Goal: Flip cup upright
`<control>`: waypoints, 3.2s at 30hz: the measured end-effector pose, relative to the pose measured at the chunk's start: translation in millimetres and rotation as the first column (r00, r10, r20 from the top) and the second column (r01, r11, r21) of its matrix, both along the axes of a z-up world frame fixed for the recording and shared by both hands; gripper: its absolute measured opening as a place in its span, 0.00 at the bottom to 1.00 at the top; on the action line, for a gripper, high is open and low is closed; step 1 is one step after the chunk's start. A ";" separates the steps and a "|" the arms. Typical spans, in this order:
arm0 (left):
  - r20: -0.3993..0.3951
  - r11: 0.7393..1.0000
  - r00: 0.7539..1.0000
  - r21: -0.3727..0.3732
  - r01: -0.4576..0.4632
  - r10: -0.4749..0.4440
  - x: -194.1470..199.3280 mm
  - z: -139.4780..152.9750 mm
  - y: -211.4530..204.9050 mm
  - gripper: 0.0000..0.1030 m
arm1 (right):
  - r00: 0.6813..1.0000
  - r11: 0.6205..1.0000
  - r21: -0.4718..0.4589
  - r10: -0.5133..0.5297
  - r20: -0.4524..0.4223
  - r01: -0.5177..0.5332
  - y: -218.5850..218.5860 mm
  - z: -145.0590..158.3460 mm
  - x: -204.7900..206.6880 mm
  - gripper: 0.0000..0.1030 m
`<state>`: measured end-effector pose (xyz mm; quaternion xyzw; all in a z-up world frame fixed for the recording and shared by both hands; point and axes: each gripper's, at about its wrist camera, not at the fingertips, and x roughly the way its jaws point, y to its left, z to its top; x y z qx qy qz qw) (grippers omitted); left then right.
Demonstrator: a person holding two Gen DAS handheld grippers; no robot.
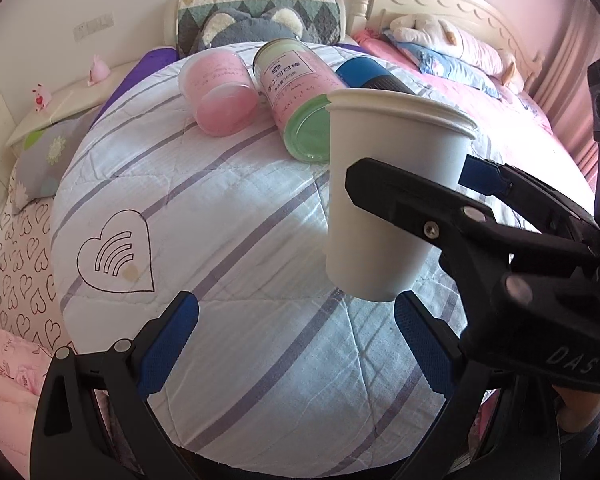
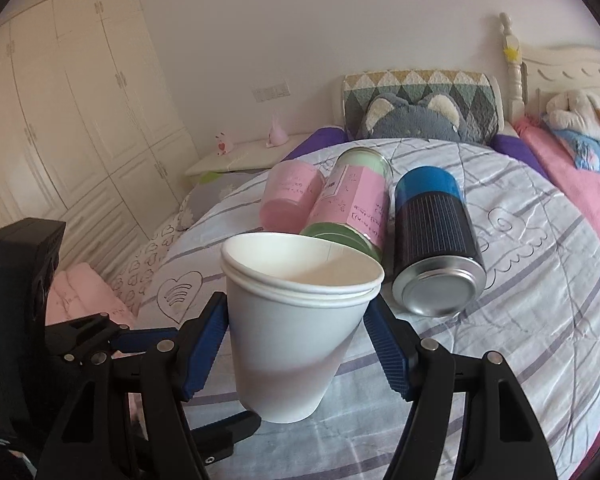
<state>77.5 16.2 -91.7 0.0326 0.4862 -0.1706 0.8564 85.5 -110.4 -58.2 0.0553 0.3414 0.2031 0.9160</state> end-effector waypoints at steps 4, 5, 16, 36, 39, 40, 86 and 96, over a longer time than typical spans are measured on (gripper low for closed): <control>-0.006 1.000 1.000 0.001 0.005 -0.005 -2.8 0.5 1.0 0.97 | 0.998 0.997 -0.062 0.039 0.046 -0.036 8.4 -0.5 -6.2 0.68; -0.002 1.000 1.000 0.006 0.008 -0.008 -4.6 -0.4 0.9 0.97 | 0.997 0.996 -0.075 0.047 0.054 -0.043 9.9 -0.2 -9.3 0.68; -0.008 1.000 1.000 0.011 0.027 -0.027 -20.3 -8.1 -0.9 0.98 | 0.994 0.992 -0.089 0.091 0.064 -0.085 10.0 -7.9 -28.3 0.68; 0.099 0.999 0.995 0.036 0.003 -0.007 -33.7 5.1 -8.2 0.99 | 0.986 0.988 -0.043 0.153 0.070 -0.150 7.0 2.5 -42.0 0.78; 0.117 0.999 0.993 0.047 -0.004 -0.002 -35.8 11.2 -13.7 0.99 | 0.985 0.988 -0.026 0.155 0.076 -0.154 2.0 6.0 -45.6 0.78; 0.125 0.998 0.992 0.056 -0.010 0.003 -37.3 14.0 -16.4 0.99 | 0.985 0.988 -0.019 0.156 0.079 -0.155 -0.8 8.0 -47.1 0.78; 0.375 0.953 0.890 0.047 -0.299 0.261 -65.9 63.1 -54.8 0.99 | 0.943 0.943 -0.120 -0.292 0.157 0.312 -104.2 64.1 -57.2 0.81; 0.423 0.941 0.857 0.027 -0.336 0.294 -74.2 65.2 -54.0 1.00 | 0.952 0.955 -0.122 -0.246 0.180 0.270 -95.3 64.5 -63.4 0.81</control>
